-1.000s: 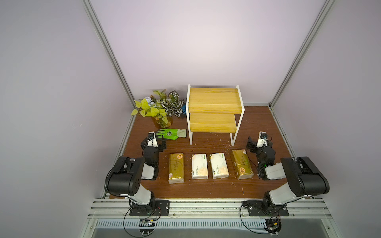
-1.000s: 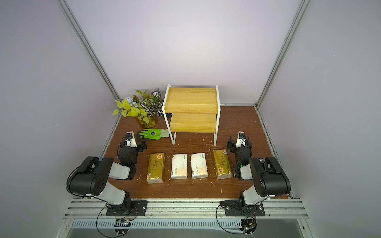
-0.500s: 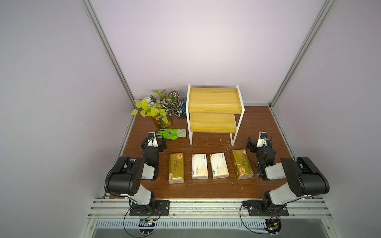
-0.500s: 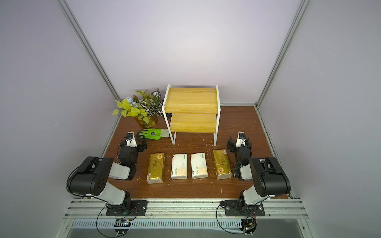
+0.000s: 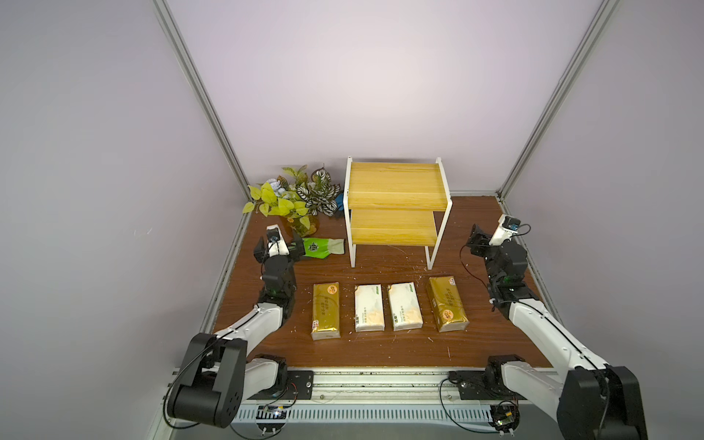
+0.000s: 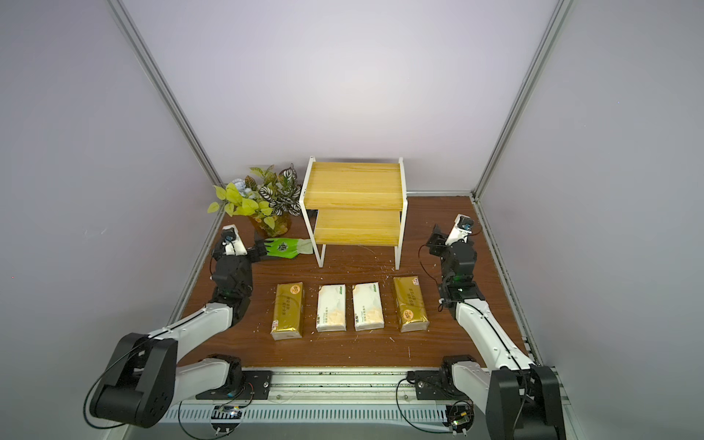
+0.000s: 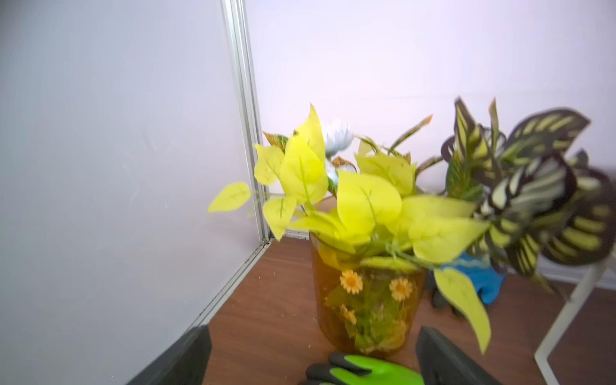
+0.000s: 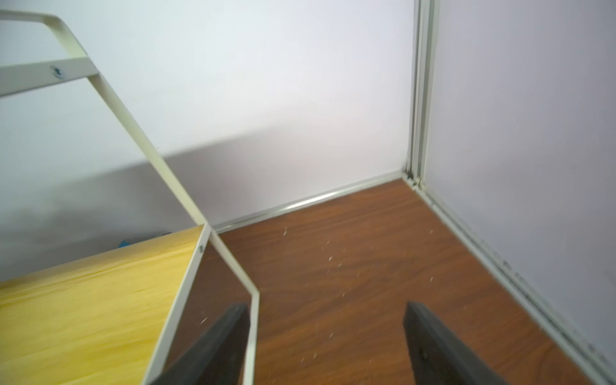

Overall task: Place the tissue boxes on the shelf by color
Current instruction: Pick up the box of tissues from the center of the board.

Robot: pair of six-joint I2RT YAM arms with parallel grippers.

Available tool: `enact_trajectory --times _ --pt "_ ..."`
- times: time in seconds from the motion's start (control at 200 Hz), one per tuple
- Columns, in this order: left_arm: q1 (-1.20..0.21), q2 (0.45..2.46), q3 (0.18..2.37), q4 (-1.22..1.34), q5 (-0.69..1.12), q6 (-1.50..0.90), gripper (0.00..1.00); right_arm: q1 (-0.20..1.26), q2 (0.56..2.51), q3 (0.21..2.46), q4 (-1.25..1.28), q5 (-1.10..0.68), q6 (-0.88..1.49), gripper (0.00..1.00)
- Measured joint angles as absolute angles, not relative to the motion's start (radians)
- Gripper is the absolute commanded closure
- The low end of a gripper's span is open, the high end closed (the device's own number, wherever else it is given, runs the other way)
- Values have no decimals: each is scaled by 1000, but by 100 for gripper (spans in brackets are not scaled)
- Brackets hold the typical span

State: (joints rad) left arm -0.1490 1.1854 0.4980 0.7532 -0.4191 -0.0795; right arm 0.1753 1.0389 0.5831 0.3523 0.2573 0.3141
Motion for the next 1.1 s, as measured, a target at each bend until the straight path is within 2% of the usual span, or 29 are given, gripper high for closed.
enact_trajectory --times 0.06,0.175,0.35,0.465,0.49,0.731,1.101 --pt "-160 1179 585 621 -412 -125 1 278 1023 587 222 268 368 16" --pt "-247 1127 612 464 -397 -180 12 485 1019 587 10 280 474 14" --pt "-372 1121 605 302 -331 -215 11 748 1045 621 -198 308 595 9" --pt "-408 1159 631 234 -276 -231 7 870 1150 726 -276 333 625 1" --pt "-415 1166 638 225 -269 -233 0 888 1173 748 -284 337 626 1" --pt "-467 1190 654 188 -228 -243 1 990 1332 822 -358 343 655 1" --pt "-472 1207 653 165 -233 -264 1 1090 1351 846 -488 344 710 1"
